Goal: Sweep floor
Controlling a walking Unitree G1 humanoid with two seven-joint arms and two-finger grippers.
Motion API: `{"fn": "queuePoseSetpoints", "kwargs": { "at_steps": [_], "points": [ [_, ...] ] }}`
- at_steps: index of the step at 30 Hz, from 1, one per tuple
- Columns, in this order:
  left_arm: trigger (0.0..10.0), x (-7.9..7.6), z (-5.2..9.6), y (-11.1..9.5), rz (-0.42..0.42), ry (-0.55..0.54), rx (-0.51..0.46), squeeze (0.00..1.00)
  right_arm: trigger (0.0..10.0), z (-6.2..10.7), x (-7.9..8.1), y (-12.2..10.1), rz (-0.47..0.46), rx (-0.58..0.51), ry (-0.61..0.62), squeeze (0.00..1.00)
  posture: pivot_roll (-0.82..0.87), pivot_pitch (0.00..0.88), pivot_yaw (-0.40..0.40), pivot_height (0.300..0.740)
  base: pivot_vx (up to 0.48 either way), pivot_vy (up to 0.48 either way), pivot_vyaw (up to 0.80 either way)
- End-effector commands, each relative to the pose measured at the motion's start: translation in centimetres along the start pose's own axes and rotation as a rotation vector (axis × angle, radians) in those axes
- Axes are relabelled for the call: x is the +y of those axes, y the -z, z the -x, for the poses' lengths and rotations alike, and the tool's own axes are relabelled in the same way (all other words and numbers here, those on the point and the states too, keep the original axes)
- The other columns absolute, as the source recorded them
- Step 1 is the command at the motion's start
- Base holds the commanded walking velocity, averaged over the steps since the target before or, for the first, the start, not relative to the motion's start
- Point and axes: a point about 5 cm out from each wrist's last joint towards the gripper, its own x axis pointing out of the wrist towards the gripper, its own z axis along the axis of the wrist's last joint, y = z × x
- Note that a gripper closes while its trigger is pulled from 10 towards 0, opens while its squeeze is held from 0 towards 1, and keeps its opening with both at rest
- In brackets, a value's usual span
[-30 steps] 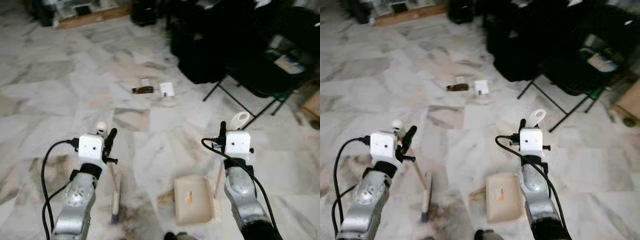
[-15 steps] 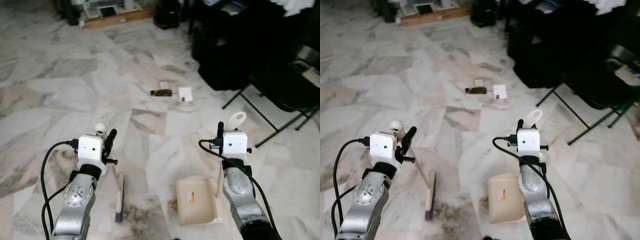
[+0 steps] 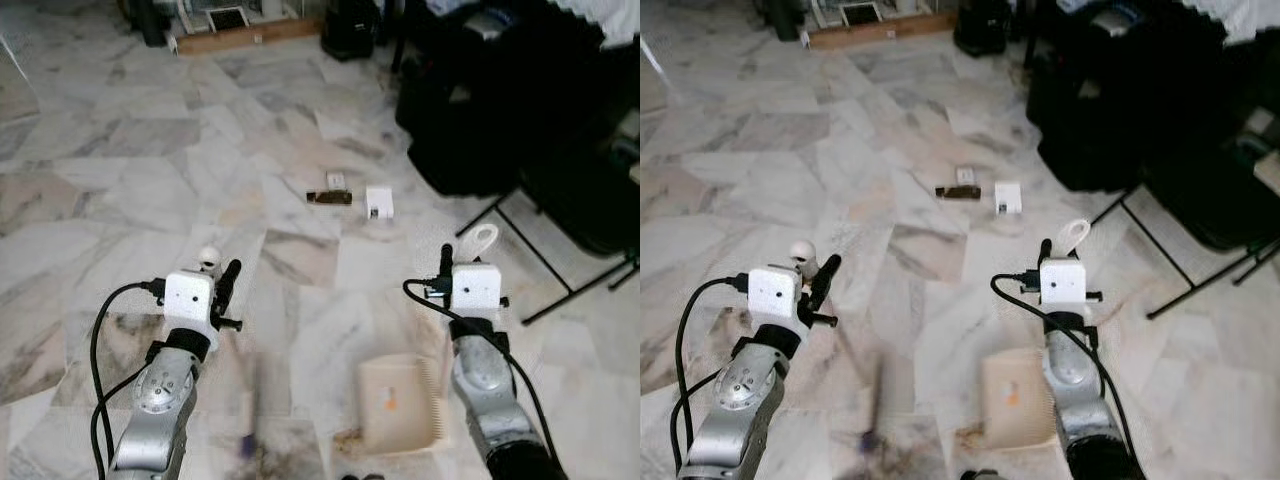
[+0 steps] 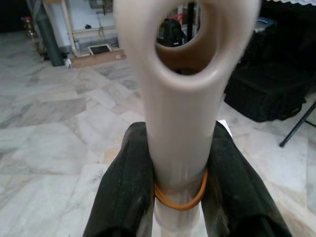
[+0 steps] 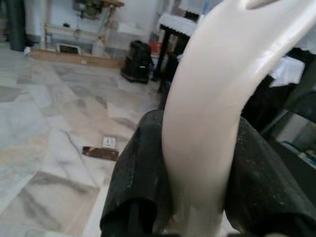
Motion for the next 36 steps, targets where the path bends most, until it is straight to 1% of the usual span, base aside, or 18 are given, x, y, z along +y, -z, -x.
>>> {"fn": "queuePoseSetpoints", "kwargs": {
  "at_steps": [1,8,17,36],
  "points": [
    [10.0,0.54,0.06,-0.7,-0.032,-0.015,-0.031,0.0,10.0,0.01,0.5,-0.45,-0.024,-0.019,-0.007,0.0,0.12,0.18,-0.028,0.74,0.326,0.0,0.0],
    [10.0,0.5,0.02,-0.68,-0.032,-0.013,-0.032,0.0,10.0,-0.02,0.5,-0.38,-0.031,-0.012,-0.006,0.0,0.12,0.176,-0.028,0.74,0.326,0.0,0.0],
    [10.0,0.53,0.01,-0.68,-0.032,-0.012,-0.032,0.0,10.0,-0.08,0.57,-0.36,-0.035,-0.012,-0.008,0.0,0.12,0.172,-0.027,0.74,0.325,0.0,-0.75],
    [10.0,0.48,-0.09,-0.72,-0.034,-0.006,-0.034,0.0,10.0,-0.11,0.75,-0.54,-0.026,-0.028,-0.012,0.0,0.12,0.155,-0.022,0.74,0.324,0.0,0.0]
  ]
}}
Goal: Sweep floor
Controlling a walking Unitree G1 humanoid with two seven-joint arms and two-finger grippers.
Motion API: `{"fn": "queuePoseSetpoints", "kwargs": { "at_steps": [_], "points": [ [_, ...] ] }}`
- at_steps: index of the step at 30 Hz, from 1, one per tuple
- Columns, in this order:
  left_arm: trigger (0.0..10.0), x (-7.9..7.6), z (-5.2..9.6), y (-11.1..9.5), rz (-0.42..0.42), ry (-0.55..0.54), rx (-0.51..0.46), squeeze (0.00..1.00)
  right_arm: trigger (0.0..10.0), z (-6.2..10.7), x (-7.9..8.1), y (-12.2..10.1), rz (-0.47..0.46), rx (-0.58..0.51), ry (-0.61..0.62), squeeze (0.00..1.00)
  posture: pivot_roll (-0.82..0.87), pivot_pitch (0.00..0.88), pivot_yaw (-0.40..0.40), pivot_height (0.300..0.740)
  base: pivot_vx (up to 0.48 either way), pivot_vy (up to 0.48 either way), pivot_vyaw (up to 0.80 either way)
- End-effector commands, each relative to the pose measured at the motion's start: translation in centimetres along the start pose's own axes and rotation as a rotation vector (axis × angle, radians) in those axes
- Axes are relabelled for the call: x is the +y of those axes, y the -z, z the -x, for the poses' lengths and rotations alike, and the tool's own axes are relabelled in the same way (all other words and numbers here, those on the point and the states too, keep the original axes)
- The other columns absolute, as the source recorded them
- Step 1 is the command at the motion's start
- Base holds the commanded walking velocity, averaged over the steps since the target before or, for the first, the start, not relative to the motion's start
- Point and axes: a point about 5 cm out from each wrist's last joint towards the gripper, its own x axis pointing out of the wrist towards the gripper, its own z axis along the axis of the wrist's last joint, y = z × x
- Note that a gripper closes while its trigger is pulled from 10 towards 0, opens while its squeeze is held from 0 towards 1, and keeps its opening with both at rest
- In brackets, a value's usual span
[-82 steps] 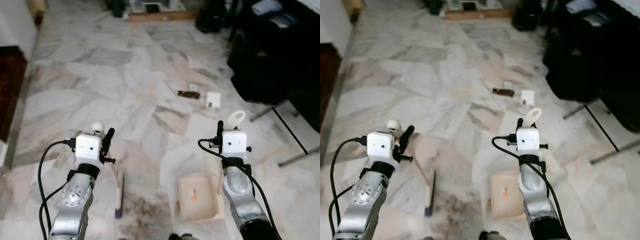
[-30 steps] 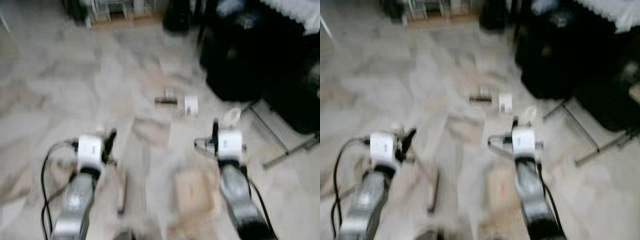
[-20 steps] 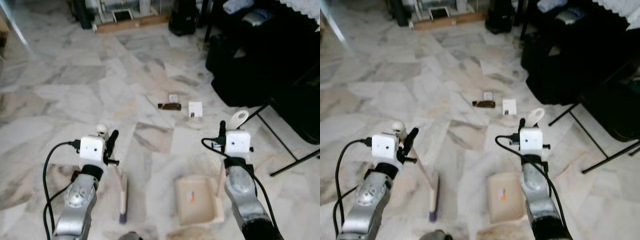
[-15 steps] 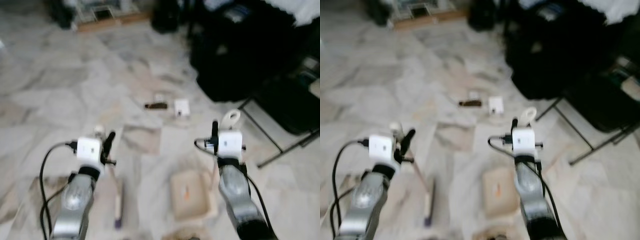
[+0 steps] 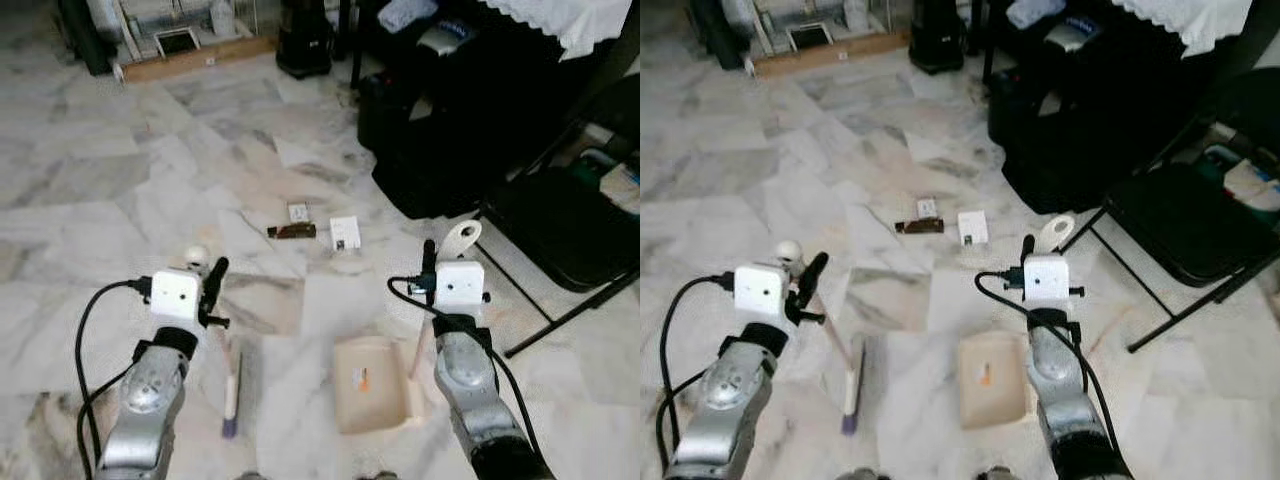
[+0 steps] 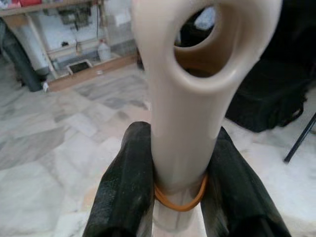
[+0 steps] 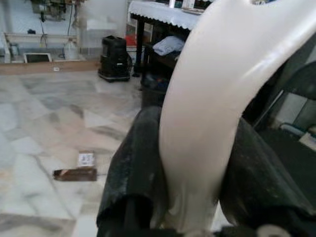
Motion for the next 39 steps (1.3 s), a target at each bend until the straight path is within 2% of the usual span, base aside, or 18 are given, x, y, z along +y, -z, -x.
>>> {"fn": "queuePoseSetpoints", "kwargs": {
  "at_steps": [1,39],
  "points": [
    [10.0,0.31,-0.01,-0.67,-0.006,-0.002,-0.035,0.0,10.0,-0.44,0.05,-0.85,0.014,-0.042,-0.005,0.0,0.12,0.155,-0.022,0.74,0.326,0.0,0.0],
    [10.0,0.3,0.04,-0.74,-0.005,-0.01,-0.034,0.0,10.0,-0.46,0.18,-0.93,0.017,-0.048,-0.021,0.0,0.12,0.184,-0.025,0.74,0.32,0.0,0.0]
  ]
}}
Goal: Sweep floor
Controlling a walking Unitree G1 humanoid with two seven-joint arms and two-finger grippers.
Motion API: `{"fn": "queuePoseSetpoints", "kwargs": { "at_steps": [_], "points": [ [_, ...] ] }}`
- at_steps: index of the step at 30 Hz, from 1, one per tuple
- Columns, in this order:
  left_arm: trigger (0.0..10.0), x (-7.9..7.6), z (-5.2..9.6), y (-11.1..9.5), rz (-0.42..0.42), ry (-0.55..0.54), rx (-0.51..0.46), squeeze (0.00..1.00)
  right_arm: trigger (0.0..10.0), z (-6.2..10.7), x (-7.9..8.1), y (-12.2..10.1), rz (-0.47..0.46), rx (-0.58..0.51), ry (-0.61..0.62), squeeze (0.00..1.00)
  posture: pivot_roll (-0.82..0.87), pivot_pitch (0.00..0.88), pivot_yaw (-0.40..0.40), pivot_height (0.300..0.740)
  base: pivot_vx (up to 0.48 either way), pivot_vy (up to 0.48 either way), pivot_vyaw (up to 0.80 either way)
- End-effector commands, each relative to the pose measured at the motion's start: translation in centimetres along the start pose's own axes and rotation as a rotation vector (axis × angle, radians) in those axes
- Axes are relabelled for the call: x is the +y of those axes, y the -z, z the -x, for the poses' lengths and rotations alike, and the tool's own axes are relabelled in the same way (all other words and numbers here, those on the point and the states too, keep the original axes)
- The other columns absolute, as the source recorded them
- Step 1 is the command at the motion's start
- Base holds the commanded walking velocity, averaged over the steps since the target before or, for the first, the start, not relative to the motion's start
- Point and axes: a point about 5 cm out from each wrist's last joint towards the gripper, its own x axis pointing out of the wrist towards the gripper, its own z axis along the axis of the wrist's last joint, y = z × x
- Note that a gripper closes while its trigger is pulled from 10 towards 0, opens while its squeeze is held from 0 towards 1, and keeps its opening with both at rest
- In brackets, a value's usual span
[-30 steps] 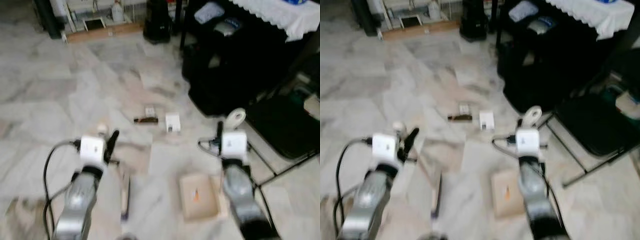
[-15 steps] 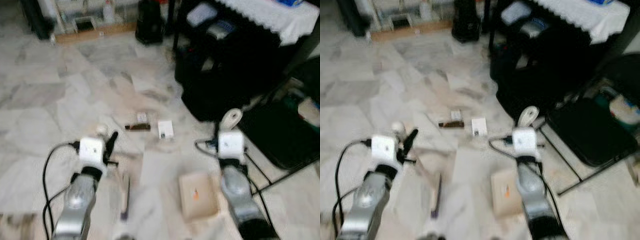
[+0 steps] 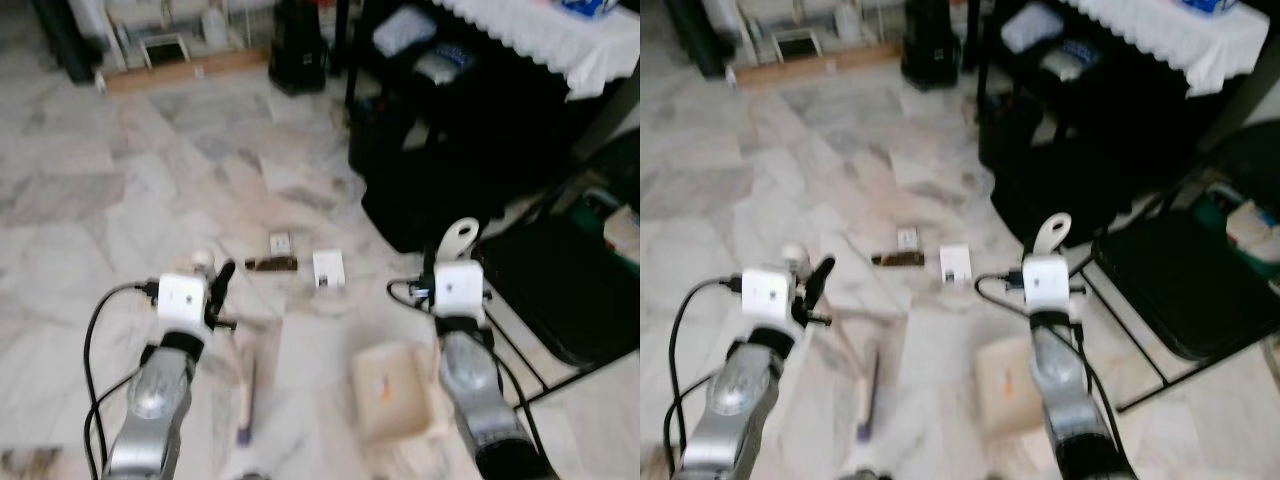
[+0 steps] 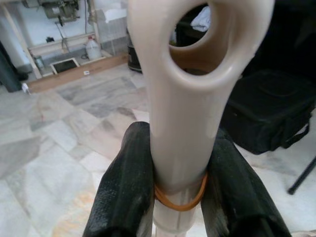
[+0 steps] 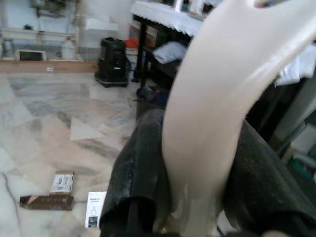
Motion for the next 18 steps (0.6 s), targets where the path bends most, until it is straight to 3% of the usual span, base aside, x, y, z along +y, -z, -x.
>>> {"fn": "queuePoseSetpoints", "kwargs": {
  "at_steps": [1,5,9,18],
  "points": [
    [10.0,-0.43,-0.2,-0.89,0.002,0.013,-0.043,0.0,10.0,-0.27,-0.76,-0.46,0.025,-0.026,0.014,0.0,0.12,0.184,-0.025,0.74,0.319,0.0,0.0],
    [10.0,-0.4,-0.2,-0.89,0.002,0.012,-0.043,0.0,10.0,-0.28,-0.57,-0.55,0.04,-0.034,-0.001,0.0,0.12,0.183,-0.026,0.74,0.317,0.0,0.0],
    [10.0,-0.36,-0.2,-0.89,0.001,0.011,-0.043,0.0,10.0,-0.25,-0.42,-0.55,0.031,-0.032,-0.007,0.0,0.12,0.183,-0.025,0.74,0.319,0.0,0.66],
    [10.0,-0.31,-0.25,-0.94,-0.002,0.006,-0.047,0.0,10.0,-0.25,-0.41,-0.5,0.022,-0.03,-0.009,0.0,0.12,0.174,-0.024,0.74,0.316,0.0,0.0]
  ]
}}
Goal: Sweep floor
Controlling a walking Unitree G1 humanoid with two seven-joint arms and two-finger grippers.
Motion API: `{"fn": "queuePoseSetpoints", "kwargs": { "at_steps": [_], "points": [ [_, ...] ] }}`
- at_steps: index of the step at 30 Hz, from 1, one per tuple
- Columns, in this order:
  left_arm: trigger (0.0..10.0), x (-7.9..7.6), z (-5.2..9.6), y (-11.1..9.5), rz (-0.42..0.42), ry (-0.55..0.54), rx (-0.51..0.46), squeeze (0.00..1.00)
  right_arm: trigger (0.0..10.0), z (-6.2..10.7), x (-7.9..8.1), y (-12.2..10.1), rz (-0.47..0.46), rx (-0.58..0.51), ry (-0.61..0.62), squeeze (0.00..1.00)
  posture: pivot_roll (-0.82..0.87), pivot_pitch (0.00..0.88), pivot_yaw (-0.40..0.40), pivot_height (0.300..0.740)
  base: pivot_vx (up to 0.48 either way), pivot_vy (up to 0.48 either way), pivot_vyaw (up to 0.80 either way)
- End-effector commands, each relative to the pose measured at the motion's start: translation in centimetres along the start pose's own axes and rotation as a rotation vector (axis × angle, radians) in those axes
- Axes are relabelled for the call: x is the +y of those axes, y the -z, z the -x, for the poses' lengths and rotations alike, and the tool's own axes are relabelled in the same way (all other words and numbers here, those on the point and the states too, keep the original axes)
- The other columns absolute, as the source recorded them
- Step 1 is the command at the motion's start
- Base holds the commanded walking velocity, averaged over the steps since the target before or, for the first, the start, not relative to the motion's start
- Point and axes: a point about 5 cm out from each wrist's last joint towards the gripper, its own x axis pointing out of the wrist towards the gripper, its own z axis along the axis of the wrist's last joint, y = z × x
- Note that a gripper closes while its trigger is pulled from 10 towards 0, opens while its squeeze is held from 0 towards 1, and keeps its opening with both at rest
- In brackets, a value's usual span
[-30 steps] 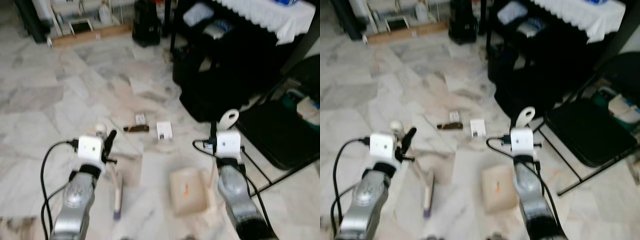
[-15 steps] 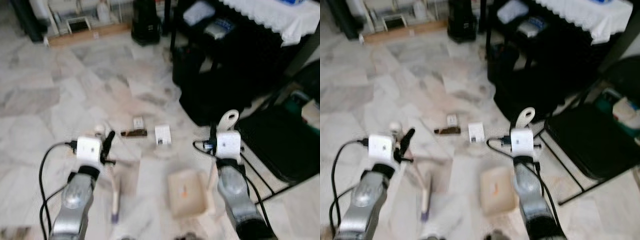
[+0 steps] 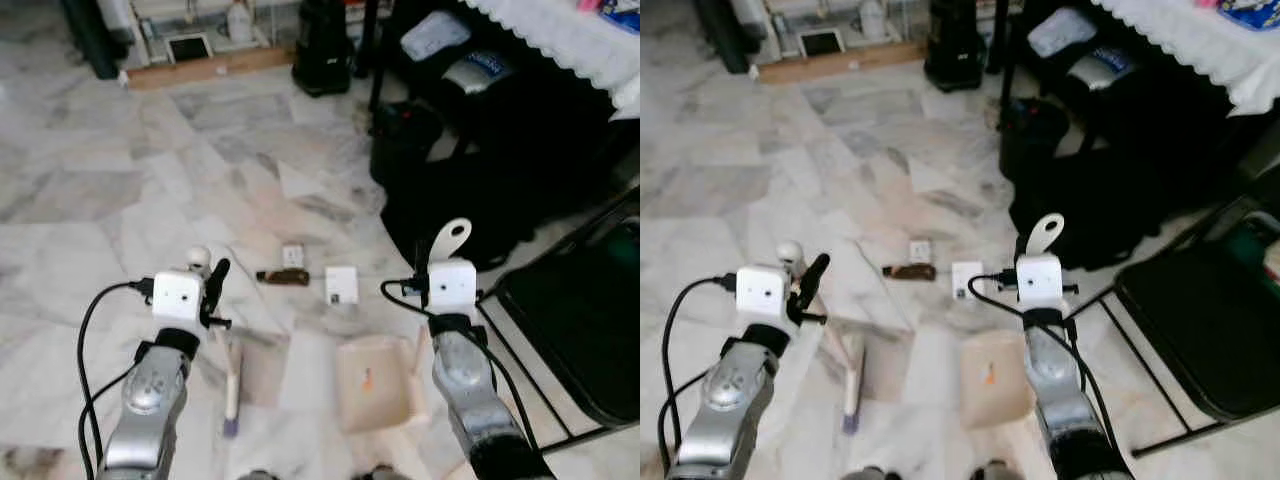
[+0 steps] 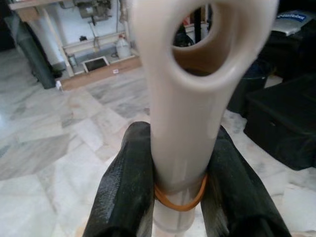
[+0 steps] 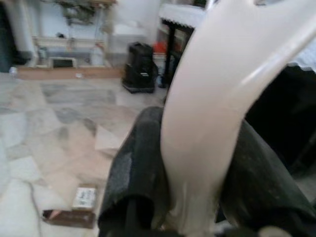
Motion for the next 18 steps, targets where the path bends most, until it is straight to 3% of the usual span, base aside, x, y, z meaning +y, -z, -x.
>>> {"fn": "queuePoseSetpoints", "kwargs": {
  "at_steps": [1,18],
  "points": [
    [10.0,0.01,-0.16,-0.91,-0.004,0.003,-0.046,0.0,10.0,-0.41,-0.48,-0.68,0.027,-0.036,0.007,0.0,0.12,0.174,-0.024,0.74,0.311,0.0,0.0],
    [10.0,0.23,-0.22,-0.96,-0.012,-0.009,-0.052,0.0,10.0,-0.53,-0.48,-0.8,0.032,-0.042,0.011,0.0,0.12,0.162,-0.023,0.74,0.307,0.0,0.0]
  ]
}}
